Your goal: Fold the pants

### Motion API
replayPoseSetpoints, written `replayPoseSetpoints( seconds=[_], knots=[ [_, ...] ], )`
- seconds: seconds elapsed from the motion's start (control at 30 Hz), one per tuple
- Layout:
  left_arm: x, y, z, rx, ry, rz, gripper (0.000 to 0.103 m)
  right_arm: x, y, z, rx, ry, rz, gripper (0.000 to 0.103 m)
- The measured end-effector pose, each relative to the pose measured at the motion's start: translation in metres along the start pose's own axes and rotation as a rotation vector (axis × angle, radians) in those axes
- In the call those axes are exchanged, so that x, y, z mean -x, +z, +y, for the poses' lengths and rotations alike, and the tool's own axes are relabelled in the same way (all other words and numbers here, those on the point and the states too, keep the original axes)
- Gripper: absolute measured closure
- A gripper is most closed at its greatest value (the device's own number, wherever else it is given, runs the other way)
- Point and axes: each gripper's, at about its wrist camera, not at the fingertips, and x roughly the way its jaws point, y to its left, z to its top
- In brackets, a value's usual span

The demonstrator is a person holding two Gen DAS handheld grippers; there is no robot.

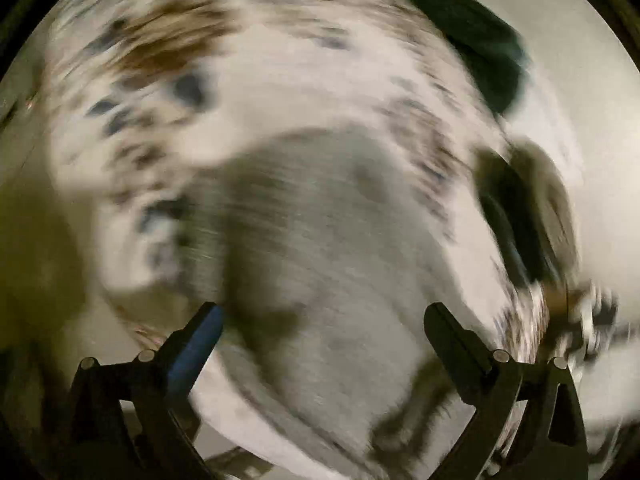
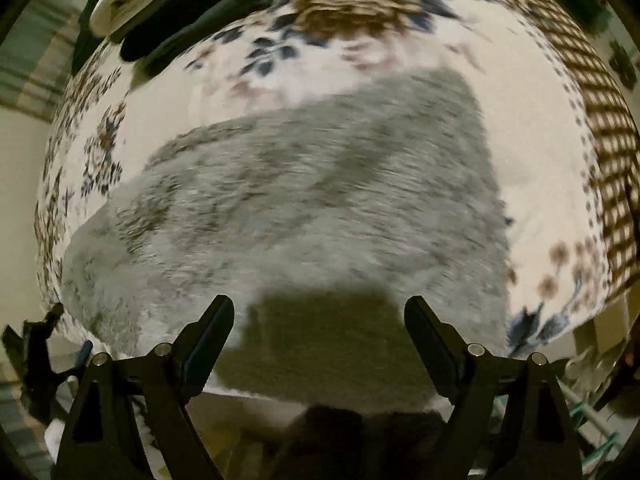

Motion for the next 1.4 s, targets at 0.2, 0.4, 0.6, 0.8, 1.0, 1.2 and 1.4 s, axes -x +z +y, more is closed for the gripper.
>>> replayPoseSetpoints(
  seconds=[0.2, 0.4, 0.6, 0.8, 1.0, 1.2, 1.4],
  knots=[
    [-0.032, 0.042, 0.037, 0.106, -0.024, -0.042, 0.003, -0.015, 0.004, 0.040, 0.065, -0.025, 0.018, 0.014],
    [-0.039, 0.051, 0.012, -0.029, -0.126, -0.074, 0.070, -0.029, 0.003, 0.050, 0.071, -0.049, 0.033, 0.014],
    [0.002, 0.041, -0.010, -0.107, -0.214, -0.137, 0.075, -0.026, 0.002, 0.047, 0.039, -0.028, 0.015, 0.014],
    [0.069, 0.008, -0.097, -0.295, -0.379, -0.197, 0.076, 0.002, -0.002, 0.022, 0.021, 0.038, -0.060, 0.014],
    [0.110, -0.076, -0.218, -0.540, -0.553, -0.118, 0.076, 0.037, -0.009, -0.035, -0.046, 0.060, -0.100, 0.014],
    [0.083, -0.201, -0.311, -0.696, -0.673, 0.079, 0.076, 0.073, -0.029, -0.127, -0.162, 0.028, -0.149, 0.014],
    [0.016, -0.307, -0.362, -0.825, -0.645, 0.232, 0.076, 0.090, -0.043, -0.218, -0.256, -0.044, -0.172, 0.014]
  ],
)
